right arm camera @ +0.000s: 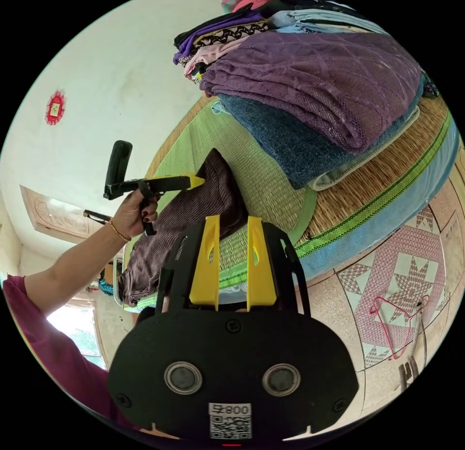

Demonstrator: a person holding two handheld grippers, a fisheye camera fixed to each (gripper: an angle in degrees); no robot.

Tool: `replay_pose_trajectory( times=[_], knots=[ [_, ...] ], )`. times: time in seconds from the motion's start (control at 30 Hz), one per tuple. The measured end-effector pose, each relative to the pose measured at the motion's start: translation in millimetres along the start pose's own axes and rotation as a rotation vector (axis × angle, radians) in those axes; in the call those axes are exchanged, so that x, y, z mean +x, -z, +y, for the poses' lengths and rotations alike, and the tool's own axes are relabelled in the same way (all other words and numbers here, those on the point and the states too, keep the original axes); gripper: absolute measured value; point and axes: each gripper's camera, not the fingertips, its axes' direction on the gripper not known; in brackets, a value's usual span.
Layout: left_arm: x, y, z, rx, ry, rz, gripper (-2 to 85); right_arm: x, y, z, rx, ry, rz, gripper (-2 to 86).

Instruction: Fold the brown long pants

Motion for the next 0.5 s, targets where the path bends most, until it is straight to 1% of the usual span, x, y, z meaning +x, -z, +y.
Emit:
replay_pose_trajectory(
  times=[0.03, 0.1, 0.27, 0.37, 0.5],
  knots=[
    [1.0, -3.4, -1.9, 0.013, -0.006, -0.039, 7.4, 1.6, -0.9, -0.8, 0.003, -0.004, -0.008, 8.8],
    [-0.1, -8.9, -5.4, 0.002, -0.017, -0.041, 6.1, 10.6, -4.3, -3.8, 0.02, -0.029, -0.055, 8.2],
    [-9.1, -17.4, -6.7, 0.013, -0.01, 0.026, 3.9, 27.0, -6.7, -15.8, 0.012, -0.078, -0.164, 7.0],
    [-8.2, -13.6, -4.9, 0.049, -0.039, 0.034, 3.5, 23.2, 6.3, -21.6, 0.052, -0.062, -0.228, 6.6],
    [-16.7, -31.5, -0.7, 0.032, -0.043, 0.026, 3.2, 14.4, 2.7, -31.9, 0.037, -0.057, -0.199, 6.4]
  ],
)
